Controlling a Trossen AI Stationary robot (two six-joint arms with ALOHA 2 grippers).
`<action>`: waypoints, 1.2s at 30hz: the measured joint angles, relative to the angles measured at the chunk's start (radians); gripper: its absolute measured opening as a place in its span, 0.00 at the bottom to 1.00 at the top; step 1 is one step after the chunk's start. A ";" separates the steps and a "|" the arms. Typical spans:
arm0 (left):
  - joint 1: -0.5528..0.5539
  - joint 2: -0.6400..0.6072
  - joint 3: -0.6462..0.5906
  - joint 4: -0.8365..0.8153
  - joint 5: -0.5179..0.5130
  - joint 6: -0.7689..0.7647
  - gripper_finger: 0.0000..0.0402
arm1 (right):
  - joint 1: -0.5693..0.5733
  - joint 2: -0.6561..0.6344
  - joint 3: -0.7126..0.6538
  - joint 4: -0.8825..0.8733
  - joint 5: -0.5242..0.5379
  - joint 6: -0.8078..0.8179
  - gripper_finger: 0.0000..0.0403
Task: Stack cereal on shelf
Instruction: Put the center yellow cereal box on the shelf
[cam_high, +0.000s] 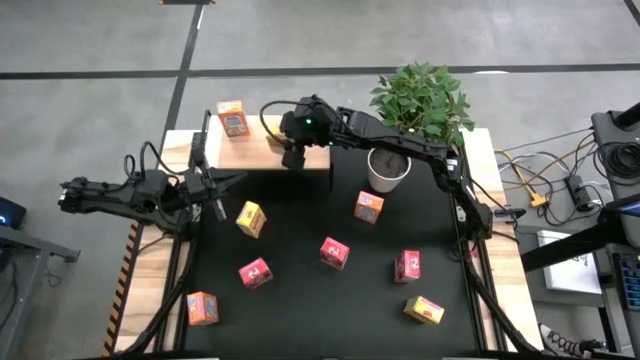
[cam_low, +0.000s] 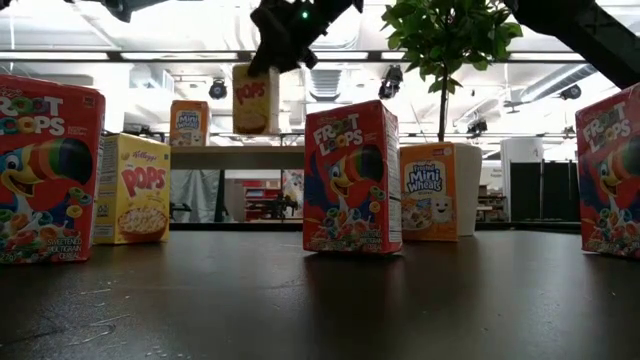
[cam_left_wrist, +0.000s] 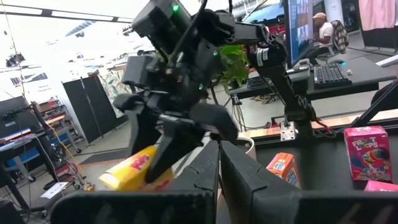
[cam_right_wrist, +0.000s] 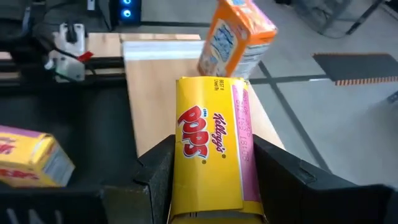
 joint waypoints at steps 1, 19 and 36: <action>0.000 0.000 0.000 0.000 0.000 0.000 0.00 | -0.002 0.005 0.000 -0.001 0.000 0.000 0.44; 0.000 0.002 0.000 0.000 0.000 0.000 0.00 | -0.023 0.044 -0.002 -0.008 -0.007 0.018 0.44; 0.000 0.002 0.000 0.000 0.000 0.000 0.00 | -0.027 0.044 -0.002 -0.010 -0.001 0.029 0.59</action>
